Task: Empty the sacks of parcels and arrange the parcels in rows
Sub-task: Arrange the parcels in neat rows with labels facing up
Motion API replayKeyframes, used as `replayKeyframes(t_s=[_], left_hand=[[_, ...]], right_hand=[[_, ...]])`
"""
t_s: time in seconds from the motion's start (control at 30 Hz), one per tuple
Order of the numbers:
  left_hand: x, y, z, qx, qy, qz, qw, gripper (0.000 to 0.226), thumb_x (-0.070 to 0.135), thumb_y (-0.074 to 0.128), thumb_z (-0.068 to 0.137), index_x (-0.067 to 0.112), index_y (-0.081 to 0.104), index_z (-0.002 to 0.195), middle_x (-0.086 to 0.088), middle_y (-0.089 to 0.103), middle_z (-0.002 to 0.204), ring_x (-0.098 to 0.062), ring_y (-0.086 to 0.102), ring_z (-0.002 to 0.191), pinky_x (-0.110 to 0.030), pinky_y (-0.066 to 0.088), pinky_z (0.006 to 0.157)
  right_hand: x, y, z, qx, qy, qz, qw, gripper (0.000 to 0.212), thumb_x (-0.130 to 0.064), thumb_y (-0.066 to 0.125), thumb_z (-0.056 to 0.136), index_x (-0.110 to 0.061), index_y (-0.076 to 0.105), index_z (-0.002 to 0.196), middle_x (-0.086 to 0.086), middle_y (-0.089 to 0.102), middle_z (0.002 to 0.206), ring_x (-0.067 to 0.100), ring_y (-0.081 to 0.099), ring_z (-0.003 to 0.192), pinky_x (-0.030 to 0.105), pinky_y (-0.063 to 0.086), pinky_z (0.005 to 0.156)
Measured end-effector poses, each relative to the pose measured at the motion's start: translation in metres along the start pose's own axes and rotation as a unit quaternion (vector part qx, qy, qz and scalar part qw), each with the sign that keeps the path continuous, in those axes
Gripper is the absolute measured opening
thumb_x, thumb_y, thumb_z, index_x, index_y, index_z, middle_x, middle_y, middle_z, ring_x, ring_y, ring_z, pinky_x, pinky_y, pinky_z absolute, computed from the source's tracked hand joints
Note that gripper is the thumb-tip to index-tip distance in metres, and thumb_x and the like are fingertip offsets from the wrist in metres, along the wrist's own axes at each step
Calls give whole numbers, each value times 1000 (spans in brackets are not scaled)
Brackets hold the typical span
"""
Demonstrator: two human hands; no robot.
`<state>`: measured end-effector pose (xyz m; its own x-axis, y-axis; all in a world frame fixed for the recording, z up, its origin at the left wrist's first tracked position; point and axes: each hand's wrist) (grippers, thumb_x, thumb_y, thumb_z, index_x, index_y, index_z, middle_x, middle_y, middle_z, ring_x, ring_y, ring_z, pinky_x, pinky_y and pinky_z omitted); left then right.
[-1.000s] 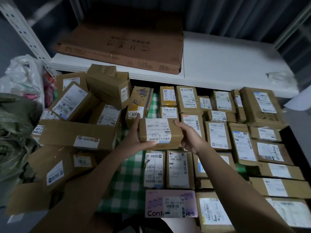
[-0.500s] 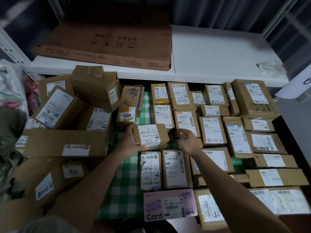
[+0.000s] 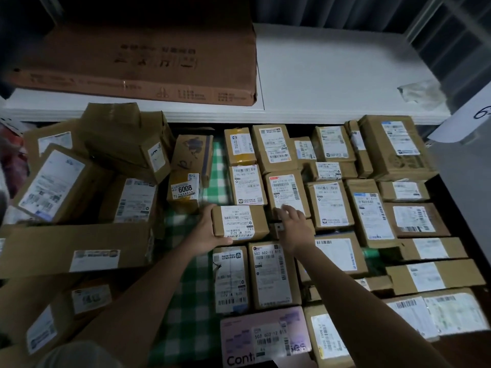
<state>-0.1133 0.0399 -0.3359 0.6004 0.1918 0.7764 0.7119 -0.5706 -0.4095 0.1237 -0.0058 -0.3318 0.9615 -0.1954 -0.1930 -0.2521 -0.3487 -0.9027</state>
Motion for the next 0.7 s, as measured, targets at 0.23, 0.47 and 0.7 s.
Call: replayKeyframes(t_s=[0.23,0.47,0.7], left_hand=[[1,8,11,-23,-21,1,1000,107,5,80,73,15,7,149,-7,37,146,-24,33,138,-43,33,112],[9,16,15,-64,-92,1,994,113,10,63,90,30,-36,142,-8,25,157,-12,56,106,-24,50,83],[17,19,13,-57,-117,14,991,97,23,49,100,24,-40,140,-3,26,156,-23,42,134,-31,38,97]], right_hand=[[0,1,4,14,1,-6,1000,77,1,57,85,-23,24,151,-1,20,157,24,22,140,30,41,101],[2,2,3,17,-2,-12,1000,75,-1,54,88,-25,22,151,-3,19,158,23,20,141,29,41,100],[3,5,4,16,-7,-30,999,75,-2,55,88,-24,22,151,-1,18,158,25,21,141,31,42,101]])
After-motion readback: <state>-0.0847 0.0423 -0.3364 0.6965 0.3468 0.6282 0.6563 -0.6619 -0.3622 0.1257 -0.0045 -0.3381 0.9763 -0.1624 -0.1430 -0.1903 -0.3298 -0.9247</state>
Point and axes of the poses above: each hand's wrist, its own z-axis towards the middle knuckle, its own y-axis out of the palm, x = y × z
